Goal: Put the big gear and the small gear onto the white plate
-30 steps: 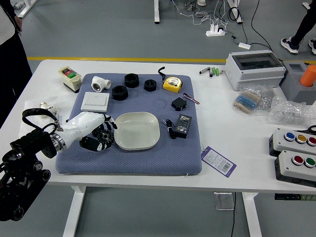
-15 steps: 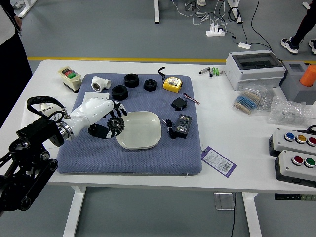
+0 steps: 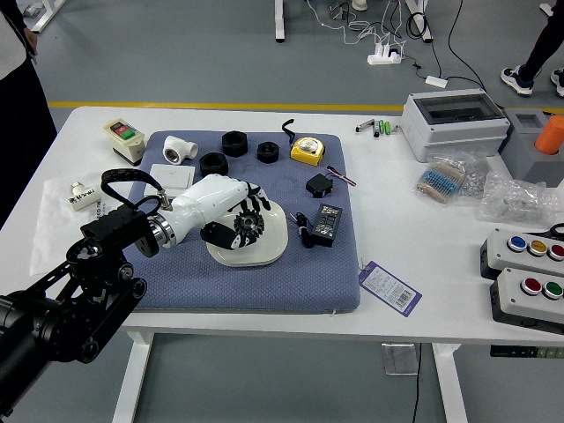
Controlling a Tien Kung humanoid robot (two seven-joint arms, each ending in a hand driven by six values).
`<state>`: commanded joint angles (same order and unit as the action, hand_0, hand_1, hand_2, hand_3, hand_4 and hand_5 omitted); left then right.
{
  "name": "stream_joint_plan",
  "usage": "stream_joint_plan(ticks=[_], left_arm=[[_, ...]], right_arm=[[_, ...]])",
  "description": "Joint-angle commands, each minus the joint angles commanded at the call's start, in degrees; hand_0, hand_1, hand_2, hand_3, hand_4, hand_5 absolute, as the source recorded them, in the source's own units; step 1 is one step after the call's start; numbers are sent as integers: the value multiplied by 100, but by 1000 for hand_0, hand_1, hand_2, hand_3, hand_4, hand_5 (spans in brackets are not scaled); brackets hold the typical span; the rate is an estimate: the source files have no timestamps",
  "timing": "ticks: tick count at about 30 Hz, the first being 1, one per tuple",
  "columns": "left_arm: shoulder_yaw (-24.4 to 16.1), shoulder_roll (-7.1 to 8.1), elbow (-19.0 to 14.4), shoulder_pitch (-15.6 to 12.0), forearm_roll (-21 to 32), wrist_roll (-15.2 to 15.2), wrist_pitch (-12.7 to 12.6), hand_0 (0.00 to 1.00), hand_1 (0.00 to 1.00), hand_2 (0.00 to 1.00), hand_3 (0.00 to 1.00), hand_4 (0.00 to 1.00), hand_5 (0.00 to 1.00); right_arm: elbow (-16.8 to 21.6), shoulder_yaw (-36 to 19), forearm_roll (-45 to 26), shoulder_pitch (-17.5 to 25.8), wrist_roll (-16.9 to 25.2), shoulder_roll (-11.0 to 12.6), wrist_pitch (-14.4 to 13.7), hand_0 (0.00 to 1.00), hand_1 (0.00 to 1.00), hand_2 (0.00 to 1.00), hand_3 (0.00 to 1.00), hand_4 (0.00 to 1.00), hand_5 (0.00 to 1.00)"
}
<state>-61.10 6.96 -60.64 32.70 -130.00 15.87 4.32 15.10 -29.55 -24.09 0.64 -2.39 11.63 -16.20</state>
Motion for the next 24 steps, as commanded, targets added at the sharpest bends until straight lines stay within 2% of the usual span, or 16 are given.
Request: stream_joint_plan(ticks=[5, 6, 11, 12, 17, 18, 23, 24], left_arm=[[1, -189, 443, 146, 0, 12, -52, 355, 408, 461, 637, 170, 2], [2, -229, 558, 187, 0, 20, -67, 473, 536, 603, 651, 711, 2], [-19, -317, 870, 278, 0, 67, -168, 473, 536, 603, 651, 711, 2], [-31, -335, 919, 289, 0, 58, -194, 585, 685, 763, 735, 864, 2], [-67, -381, 1043, 319, 0, -26, -222, 585, 685, 763, 735, 864, 2], [-65, -389, 1047, 322, 0, -81, -203, 713, 816, 900, 829, 998, 143], [-91, -418, 1103, 333, 0, -249, -217, 713, 816, 900, 829, 998, 143], [-99, -413, 1098, 317, 0, -269, -244, 797, 894, 968, 844, 998, 129]], right_arm=[[5, 9, -28, -6, 19, 5, -16, 719, 739, 797, 640, 831, 671], [6, 11, -27, -8, 22, 5, -19, 718, 738, 797, 640, 831, 671], [8, 21, -33, -11, 24, 7, -23, 718, 738, 797, 640, 831, 671], [8, 25, -40, -9, 26, 7, -24, 718, 738, 796, 637, 831, 671], [9, 43, -50, 6, 27, 6, -31, 718, 738, 796, 637, 831, 671], [8, 45, -54, 12, 29, 5, -32, 718, 738, 795, 633, 830, 670], [7, 59, -54, 24, 31, 7, -39, 718, 738, 795, 633, 830, 670], [4, 59, -56, 35, 33, 7, -41, 717, 735, 794, 631, 829, 669]])
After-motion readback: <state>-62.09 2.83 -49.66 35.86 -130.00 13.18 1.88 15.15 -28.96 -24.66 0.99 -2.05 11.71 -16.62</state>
